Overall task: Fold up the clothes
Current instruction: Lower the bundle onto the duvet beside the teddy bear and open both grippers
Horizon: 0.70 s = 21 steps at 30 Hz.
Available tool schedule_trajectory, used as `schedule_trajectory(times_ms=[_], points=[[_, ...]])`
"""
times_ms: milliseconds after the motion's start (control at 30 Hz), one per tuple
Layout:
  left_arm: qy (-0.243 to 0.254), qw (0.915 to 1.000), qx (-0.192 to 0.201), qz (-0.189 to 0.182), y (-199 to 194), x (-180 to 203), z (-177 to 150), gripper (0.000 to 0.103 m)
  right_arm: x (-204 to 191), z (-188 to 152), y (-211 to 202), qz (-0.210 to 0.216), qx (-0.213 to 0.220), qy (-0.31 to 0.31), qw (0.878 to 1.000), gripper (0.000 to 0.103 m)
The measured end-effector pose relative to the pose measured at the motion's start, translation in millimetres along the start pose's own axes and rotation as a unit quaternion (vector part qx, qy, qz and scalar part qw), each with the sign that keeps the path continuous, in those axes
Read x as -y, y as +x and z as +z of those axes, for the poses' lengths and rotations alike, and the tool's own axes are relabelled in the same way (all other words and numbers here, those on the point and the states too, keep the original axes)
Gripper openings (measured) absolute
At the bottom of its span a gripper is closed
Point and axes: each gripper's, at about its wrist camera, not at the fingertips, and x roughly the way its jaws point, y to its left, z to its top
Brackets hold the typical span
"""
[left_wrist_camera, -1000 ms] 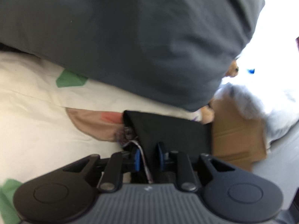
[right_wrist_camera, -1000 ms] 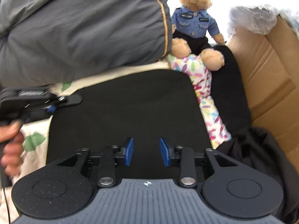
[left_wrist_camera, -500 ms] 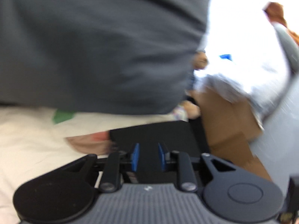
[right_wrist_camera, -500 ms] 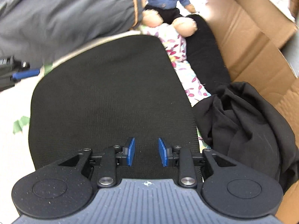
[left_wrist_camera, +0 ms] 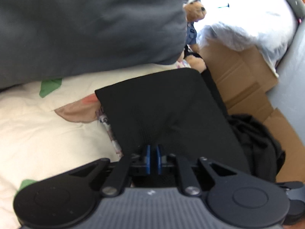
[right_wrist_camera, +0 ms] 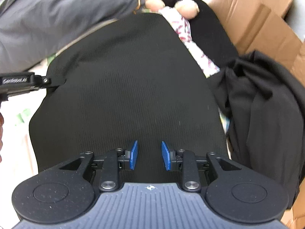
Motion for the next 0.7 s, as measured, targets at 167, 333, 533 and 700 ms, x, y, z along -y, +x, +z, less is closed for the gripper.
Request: schedule_trajectory(times_ms=[167, 333, 533, 700], points=[[-0.018, 0.9997, -0.015, 0.003, -16, -1, 10, 0.023, -5, -4, -9, -0.015, -0.024, -0.008, 1.0, 0.031], [-0.015, 0.9991, -0.016, 0.037, -53, 9, 10, 0.059, -8, -4, -35, -0.017, -0.018, 0.013, 1.0, 0.033], [-0.011, 0.9985, -0.026, 0.047, -108, 17, 1, 0.058, -21, -8, -80, -0.018, 0.005, 0.014, 1.0, 0.043], [0.009, 0.9972, -0.057, 0.048, -158, 39, -6, 0.059, -38, -19, -128, -0.02, 0.021, 0.011, 1.0, 0.05]])
